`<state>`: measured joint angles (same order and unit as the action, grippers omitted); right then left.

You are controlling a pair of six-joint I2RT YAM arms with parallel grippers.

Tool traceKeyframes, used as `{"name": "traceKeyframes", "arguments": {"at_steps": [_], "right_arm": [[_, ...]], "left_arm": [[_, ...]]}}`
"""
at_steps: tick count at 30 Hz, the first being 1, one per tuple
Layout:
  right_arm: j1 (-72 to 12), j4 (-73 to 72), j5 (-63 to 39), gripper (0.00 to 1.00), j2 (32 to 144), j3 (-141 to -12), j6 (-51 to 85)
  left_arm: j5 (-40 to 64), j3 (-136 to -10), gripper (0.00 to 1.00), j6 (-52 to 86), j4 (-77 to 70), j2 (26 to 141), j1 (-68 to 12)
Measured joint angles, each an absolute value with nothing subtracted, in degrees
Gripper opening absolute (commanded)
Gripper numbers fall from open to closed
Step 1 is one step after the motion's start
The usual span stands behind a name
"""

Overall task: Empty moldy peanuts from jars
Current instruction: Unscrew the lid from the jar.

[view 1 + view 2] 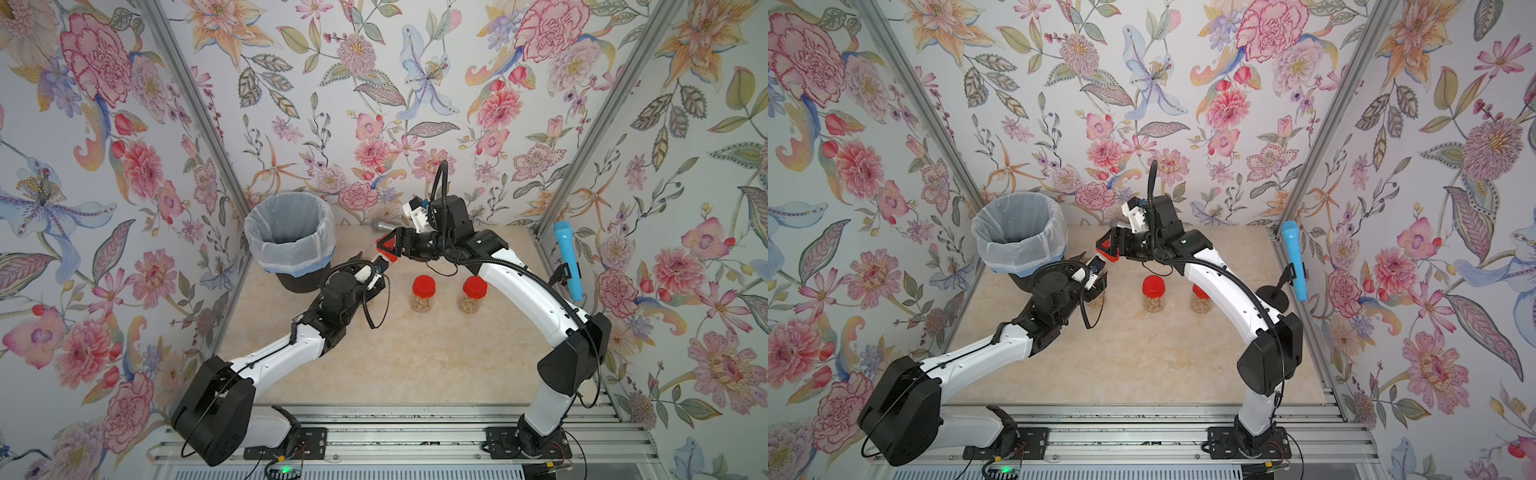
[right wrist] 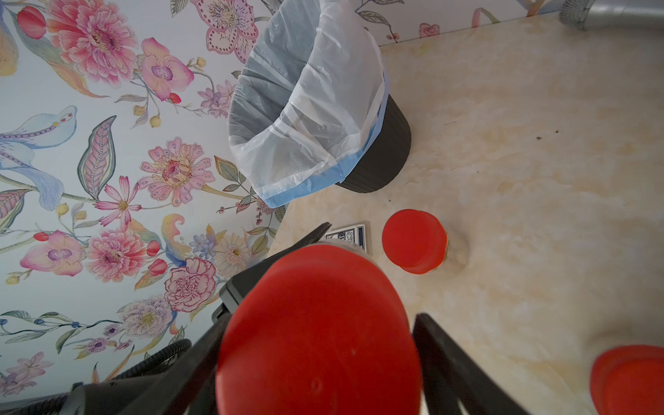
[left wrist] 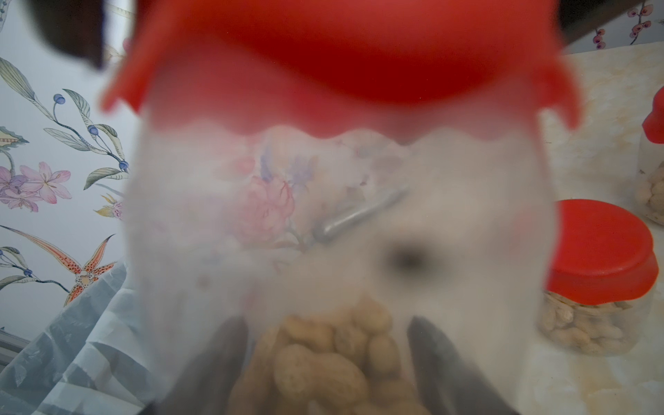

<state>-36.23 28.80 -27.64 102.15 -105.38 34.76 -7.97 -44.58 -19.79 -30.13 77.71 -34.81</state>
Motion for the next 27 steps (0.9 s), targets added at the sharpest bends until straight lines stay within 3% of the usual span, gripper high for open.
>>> {"name": "traceKeyframes", "arguments": {"at_steps": [11, 27], "right_arm": [[-36.1, 28.9, -28.3, 0.55, 102.1, -104.8, 30.7], [-31.6, 30.5, -47.5, 0.55, 102.2, -105.5, 6.3]], "left_arm": [[-7.6, -44.7, 0.33, -20.6, -29.7, 77.9, -34.8], [16.3, -43.5, 0.33, -14.0, -28.8, 73.6, -29.3]]}}
